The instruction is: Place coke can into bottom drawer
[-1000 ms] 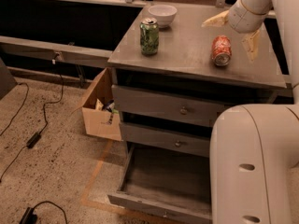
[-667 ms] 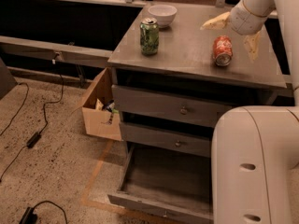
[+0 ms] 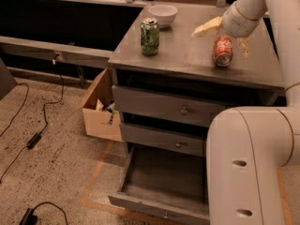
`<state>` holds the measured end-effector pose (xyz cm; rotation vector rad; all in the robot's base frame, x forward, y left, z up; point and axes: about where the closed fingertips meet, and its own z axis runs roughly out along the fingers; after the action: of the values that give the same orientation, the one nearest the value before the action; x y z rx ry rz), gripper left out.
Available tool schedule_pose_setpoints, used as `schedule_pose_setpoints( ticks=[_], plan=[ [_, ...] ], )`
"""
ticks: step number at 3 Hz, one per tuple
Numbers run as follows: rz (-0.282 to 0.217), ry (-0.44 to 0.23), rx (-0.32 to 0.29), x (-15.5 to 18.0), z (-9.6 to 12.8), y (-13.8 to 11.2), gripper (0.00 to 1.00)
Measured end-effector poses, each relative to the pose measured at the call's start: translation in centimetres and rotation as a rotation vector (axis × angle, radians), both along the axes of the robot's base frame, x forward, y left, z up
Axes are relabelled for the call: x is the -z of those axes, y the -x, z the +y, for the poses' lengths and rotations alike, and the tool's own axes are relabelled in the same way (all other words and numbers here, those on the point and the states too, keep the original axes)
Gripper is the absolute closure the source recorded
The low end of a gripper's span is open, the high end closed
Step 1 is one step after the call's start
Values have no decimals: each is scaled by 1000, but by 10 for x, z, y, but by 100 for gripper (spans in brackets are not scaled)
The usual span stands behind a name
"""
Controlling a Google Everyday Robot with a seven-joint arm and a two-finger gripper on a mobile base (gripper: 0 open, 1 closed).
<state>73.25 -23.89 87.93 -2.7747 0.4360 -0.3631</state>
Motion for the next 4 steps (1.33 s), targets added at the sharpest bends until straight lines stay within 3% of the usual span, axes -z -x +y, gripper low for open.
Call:
schedule_pose_setpoints(
  ticks=[1, 2, 3, 4],
  plan=[
    [-16, 54, -85, 6, 3, -5, 17],
    [-19, 127, -121, 14, -8, -9, 41],
    [-4, 176, -126, 22, -20, -9, 64],
    [-11, 173, -51, 12, -26, -9, 88]
  ],
)
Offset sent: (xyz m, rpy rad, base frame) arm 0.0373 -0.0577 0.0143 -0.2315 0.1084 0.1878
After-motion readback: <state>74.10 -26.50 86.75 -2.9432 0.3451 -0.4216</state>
